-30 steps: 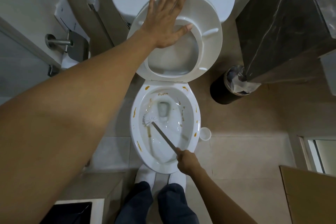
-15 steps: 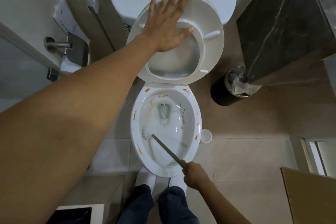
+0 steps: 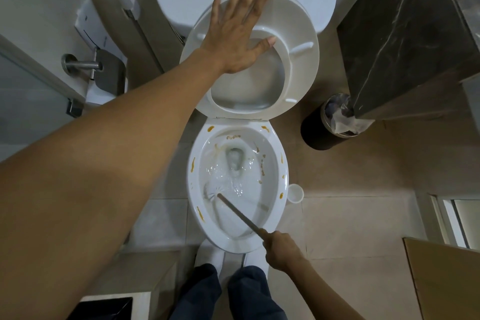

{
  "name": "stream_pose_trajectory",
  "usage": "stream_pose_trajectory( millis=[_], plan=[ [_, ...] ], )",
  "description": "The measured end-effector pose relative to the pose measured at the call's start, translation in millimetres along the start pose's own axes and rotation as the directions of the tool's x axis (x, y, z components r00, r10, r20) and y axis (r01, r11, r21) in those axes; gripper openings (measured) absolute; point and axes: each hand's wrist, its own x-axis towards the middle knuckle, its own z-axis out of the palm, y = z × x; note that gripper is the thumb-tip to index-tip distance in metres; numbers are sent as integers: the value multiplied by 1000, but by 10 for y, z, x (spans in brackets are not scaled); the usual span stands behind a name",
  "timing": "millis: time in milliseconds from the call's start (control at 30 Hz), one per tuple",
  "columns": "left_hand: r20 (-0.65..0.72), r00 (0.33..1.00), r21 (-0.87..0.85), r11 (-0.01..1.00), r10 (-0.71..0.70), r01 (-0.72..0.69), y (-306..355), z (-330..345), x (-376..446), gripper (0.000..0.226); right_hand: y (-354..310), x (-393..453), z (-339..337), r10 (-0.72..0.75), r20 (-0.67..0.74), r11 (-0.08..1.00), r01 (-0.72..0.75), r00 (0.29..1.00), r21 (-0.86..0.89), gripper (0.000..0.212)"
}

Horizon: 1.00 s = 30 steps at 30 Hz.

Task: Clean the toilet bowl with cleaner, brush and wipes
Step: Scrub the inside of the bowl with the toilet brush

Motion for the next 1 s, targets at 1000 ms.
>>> stream_pose_trajectory(
  millis=[1000],
  plan=[
    [-23,1000,-10,1000,5,-5,-30,39,12,81,-381,358,-294,-57,-50,994,62,997,87,38]
  ],
)
